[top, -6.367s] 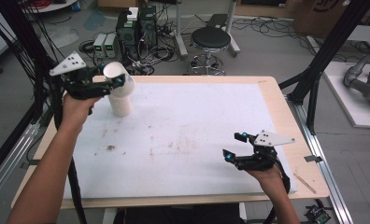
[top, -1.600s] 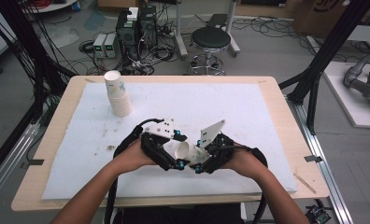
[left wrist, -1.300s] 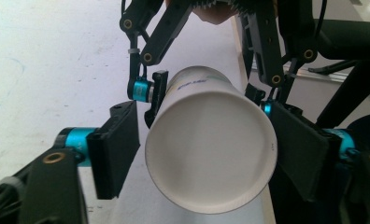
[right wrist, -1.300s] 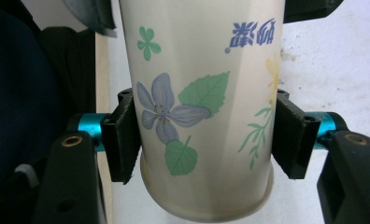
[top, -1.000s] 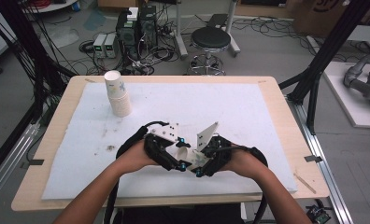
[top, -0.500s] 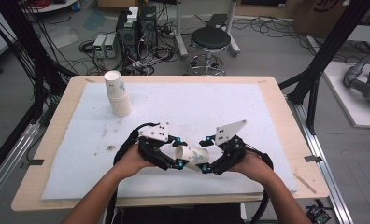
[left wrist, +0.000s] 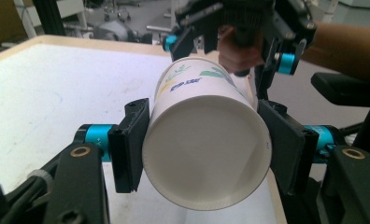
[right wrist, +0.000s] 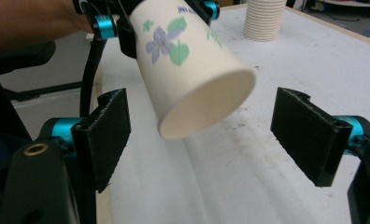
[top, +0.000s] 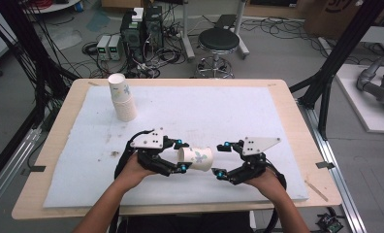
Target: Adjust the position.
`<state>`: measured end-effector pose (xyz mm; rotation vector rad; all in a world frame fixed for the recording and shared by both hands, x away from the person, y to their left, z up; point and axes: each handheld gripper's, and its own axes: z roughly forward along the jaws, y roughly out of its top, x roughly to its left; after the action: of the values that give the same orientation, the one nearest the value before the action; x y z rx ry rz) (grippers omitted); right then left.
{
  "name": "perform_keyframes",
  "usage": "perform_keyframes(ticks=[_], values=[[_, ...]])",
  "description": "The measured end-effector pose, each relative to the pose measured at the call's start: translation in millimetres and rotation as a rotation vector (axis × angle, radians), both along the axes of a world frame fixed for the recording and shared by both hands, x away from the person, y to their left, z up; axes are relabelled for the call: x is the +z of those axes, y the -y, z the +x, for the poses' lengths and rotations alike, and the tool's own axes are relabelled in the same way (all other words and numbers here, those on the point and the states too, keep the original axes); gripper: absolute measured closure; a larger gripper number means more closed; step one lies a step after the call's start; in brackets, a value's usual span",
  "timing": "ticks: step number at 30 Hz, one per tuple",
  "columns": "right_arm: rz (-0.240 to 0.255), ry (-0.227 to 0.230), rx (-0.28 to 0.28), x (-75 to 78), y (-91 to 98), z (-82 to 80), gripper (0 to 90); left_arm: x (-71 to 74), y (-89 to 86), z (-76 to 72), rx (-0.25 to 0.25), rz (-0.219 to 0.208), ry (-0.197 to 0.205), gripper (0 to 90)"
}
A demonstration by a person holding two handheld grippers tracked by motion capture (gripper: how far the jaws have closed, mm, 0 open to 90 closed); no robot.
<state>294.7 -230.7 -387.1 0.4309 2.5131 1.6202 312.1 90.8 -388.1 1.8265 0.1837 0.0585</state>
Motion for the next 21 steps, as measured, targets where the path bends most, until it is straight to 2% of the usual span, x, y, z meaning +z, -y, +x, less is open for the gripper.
perform_keyframes(ticks=[1, 3, 6, 19, 21], values=[[0.008, -0.011, -0.02, -3.7, 1.7, -0.2, 20.5, 0.4, -0.5, -0.3, 0.006, -0.006, 0.001, 37.2], [0.009, -0.022, -0.02, -5.7, 3.1, 0.1, 20.5, 0.4, -1.9, -0.3, 0.019, -0.023, 0.005, 37.1], [0.025, -0.013, -0.023, -6.0, 4.9, 1.0, 20.5, 0.0, -2.7, -0.5, 0.027, -0.035, 0.009, 37.2], [0.059, -0.018, 0.026, -8.2, 2.2, 0.2, 20.5, 3.2, -5.5, -3.6, -0.002, -0.108, -0.001, 37.1], [0.069, -0.029, 0.042, -9.1, 1.3, 0.2, 20.6, 3.5, -5.5, -3.6, -0.002, -0.099, 0.004, 37.1]])
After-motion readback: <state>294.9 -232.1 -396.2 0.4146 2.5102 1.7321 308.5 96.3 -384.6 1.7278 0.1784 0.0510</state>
